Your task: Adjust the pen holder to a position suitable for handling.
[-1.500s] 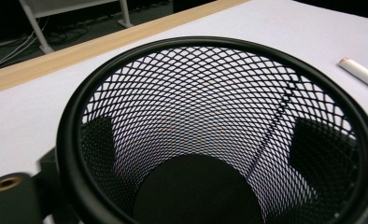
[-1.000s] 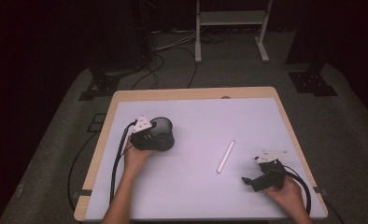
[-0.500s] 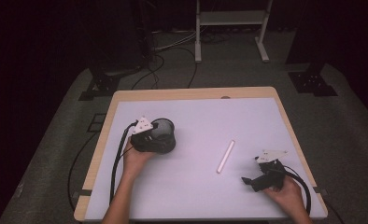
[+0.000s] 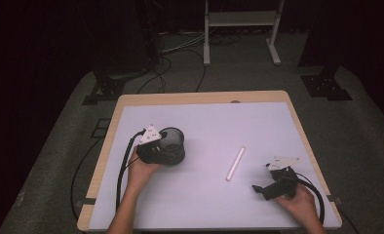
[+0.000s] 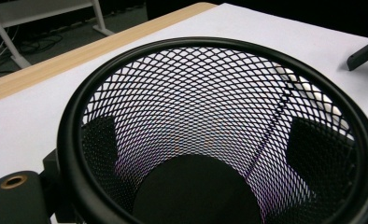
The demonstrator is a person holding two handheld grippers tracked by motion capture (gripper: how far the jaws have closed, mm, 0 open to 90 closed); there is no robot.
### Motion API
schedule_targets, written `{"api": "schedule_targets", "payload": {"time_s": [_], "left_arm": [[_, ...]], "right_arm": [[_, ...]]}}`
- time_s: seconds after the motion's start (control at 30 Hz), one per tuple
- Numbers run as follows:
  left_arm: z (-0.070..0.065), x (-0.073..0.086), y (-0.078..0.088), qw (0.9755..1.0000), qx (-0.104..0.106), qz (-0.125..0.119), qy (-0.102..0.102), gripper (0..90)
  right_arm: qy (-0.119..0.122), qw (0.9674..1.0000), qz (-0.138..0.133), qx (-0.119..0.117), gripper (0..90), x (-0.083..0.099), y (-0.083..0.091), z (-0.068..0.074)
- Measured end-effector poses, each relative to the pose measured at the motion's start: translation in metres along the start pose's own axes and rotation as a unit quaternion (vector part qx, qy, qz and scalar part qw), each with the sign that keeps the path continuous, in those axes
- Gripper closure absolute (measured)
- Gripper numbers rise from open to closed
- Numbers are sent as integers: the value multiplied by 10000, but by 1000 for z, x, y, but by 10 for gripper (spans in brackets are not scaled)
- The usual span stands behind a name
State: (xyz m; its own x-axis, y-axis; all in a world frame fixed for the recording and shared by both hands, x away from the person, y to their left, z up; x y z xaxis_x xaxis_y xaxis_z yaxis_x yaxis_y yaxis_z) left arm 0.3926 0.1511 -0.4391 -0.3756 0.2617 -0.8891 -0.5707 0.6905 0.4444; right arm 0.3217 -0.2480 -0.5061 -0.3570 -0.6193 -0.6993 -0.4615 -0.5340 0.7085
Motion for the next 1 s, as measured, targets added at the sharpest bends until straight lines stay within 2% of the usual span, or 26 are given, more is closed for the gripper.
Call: {"api": "schedule_targets", "payload": {"time_s": [0.5,0.8,1.0], "left_arm": [[-14,2,1,9998,177,90,-60,89],[-25,2,-2,9992,353,138,-97,89],[-32,3,-4,9989,427,193,-65,89]], "right_arm": [[0,10000,0,2,0,0,0,0],[2,10000,-2,2,0,0,0,0],[11,10000,-5,2,0,0,0,0]]}}
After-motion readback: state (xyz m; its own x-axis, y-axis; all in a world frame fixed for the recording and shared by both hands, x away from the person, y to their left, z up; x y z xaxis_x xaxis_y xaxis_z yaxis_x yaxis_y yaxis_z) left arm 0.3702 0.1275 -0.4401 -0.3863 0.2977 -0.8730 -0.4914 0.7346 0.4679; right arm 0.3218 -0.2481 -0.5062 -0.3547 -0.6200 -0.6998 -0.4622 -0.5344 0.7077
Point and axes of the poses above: each handheld gripper's, and its own axes: y roughly backward along the jaws, x roughly out of its underside, z roughly to its left, the point moved 3 cm from there along -y, roughly forward along the jaws, and after that the axes turned 8 degrees about y, right-handed, at the moved point
